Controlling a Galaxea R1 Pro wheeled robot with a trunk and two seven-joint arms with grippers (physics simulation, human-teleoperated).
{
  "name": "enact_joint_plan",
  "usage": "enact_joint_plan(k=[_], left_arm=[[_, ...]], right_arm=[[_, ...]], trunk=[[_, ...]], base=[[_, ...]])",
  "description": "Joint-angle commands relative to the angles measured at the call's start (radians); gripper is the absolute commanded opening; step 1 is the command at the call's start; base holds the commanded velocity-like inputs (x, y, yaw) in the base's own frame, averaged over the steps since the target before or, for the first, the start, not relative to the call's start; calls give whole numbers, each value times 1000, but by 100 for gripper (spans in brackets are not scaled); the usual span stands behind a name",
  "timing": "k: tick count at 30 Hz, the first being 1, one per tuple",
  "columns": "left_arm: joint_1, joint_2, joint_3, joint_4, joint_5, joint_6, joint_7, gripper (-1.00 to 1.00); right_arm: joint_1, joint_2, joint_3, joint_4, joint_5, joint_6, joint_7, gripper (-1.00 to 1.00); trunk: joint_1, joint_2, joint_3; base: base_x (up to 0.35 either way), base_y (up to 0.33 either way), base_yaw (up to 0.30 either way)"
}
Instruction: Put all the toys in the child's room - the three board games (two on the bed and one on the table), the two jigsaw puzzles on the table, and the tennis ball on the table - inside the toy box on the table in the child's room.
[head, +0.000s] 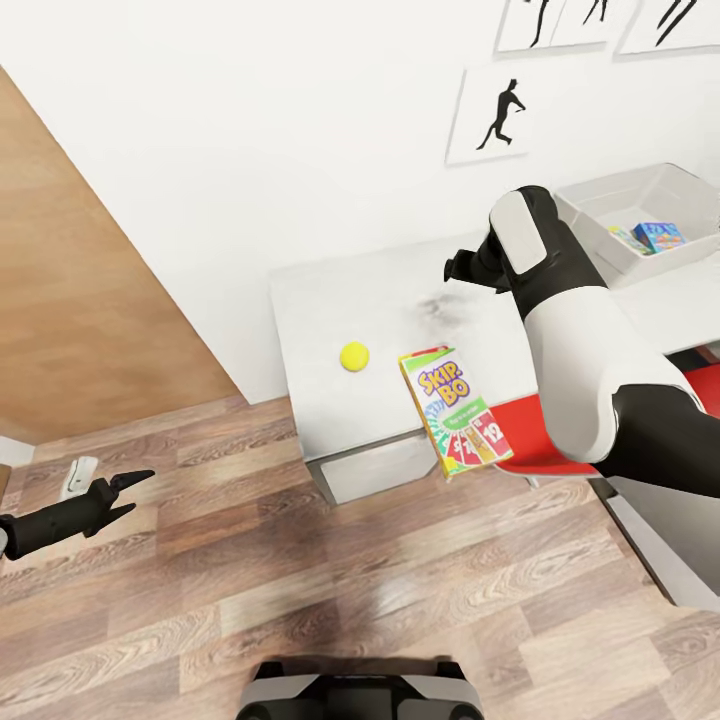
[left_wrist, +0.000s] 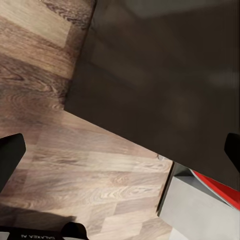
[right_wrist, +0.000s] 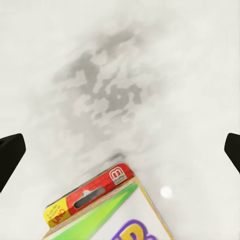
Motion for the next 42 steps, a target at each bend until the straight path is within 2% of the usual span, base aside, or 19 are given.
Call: enact_joint_plan(k=[1, 42], left_arm=[[-1, 0, 2, 0, -4, 4, -5, 100], [-1, 0, 2, 0, -4, 4, -5, 100]], right_arm=[[-1, 1, -4, -1, -10, 1, -10, 100], [1, 7, -4, -2, -8, 1, -12, 100]], trunk=[[0, -1, 1], [0, -1, 64]], base=[[0, 0, 0], [0, 0, 0]])
